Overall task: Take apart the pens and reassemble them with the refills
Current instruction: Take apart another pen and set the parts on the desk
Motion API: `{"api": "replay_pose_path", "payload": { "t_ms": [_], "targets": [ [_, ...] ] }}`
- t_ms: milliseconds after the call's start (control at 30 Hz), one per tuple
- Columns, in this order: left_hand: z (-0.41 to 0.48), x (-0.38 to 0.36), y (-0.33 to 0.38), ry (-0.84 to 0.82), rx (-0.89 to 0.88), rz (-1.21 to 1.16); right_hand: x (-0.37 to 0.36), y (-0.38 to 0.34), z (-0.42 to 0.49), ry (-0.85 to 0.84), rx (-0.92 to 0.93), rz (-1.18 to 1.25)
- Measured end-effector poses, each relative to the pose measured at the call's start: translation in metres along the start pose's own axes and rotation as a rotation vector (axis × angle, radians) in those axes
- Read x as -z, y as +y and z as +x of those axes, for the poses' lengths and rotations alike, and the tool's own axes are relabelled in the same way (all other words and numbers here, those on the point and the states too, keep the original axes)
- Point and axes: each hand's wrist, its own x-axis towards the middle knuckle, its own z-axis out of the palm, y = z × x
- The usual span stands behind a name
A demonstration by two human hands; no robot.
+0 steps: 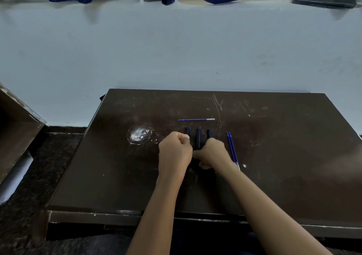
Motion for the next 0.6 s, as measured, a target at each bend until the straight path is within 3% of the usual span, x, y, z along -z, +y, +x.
{"api": "replay_pose_path", "payload": {
  "t_ms": [133, 267, 400, 500, 600],
  "targets": [
    [0.004, 0.000, 0.002, -0.020, 0.038, -0.081, 0.027, -0.013, -0.018, -0.305, 0.156, 0.373],
    [0.003, 0.001, 0.003, -0.045, 0.032, -0.240, 0.037, -0.014, -0.035, -0.457, 0.307, 0.473],
    [0.003, 0.001, 0.001, -0.025, -0.007, -0.242, 0.038, -0.013, -0.031, -0.277, 0.298, 0.547],
    [0.002, 0.002, 0.001, -0.054, -0.054, -0.106, 0.038, -0.012, -0.023, -0.088, 0.241, 0.697],
    [0.000, 0.002, 0.004, -0.136, -0.070, -0.052, 0.039, -0.012, -0.019, 0.012, 0.295, 0.657]
  ]
}}
